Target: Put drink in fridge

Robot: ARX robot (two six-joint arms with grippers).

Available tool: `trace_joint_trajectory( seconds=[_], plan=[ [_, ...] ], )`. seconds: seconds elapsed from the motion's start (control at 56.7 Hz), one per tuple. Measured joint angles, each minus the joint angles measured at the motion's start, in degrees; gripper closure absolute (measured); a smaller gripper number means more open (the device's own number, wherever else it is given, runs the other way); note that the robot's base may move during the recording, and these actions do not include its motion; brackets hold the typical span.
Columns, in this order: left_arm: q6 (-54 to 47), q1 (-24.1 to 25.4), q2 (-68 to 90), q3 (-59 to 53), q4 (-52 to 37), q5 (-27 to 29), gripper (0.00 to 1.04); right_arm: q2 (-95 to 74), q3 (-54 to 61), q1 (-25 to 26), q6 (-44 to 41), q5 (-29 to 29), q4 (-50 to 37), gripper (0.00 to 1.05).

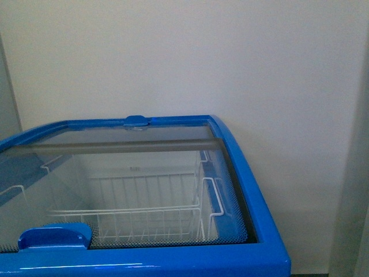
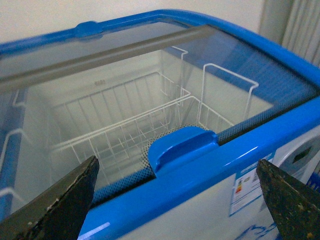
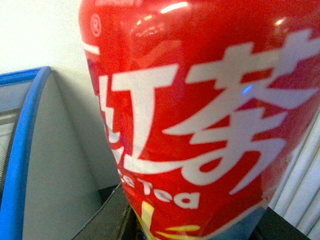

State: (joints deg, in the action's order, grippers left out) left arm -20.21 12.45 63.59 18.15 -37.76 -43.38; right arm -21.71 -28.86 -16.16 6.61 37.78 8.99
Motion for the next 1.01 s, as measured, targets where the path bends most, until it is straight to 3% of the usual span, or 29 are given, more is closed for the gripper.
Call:
trace_joint_trajectory(
  seconds=[0.247,0.406,0.882,1.005],
  plan=[
    [-25.0,-0.1,13.0,8.0,5.2,-4.5,0.08,0.0,0.0,0.0,0.0,0.1,0.0,0.70],
    [-38.0,-0.6,16.6,15.3,14.4,-5.3,0.08,0.0,0.0,0.0,0.0,0.0,0.0,0.70],
    [-49.9,-2.7,25.4,30.5,32.6,-3.1,0.08,0.0,0.0,0.0,0.0,0.1,0.0,0.70],
    [-50.2,-4.5,27.6,33.8,33.5,-1.4,0.08,0.0,0.0,0.0,0.0,0.1,0.0,0.70]
  ],
)
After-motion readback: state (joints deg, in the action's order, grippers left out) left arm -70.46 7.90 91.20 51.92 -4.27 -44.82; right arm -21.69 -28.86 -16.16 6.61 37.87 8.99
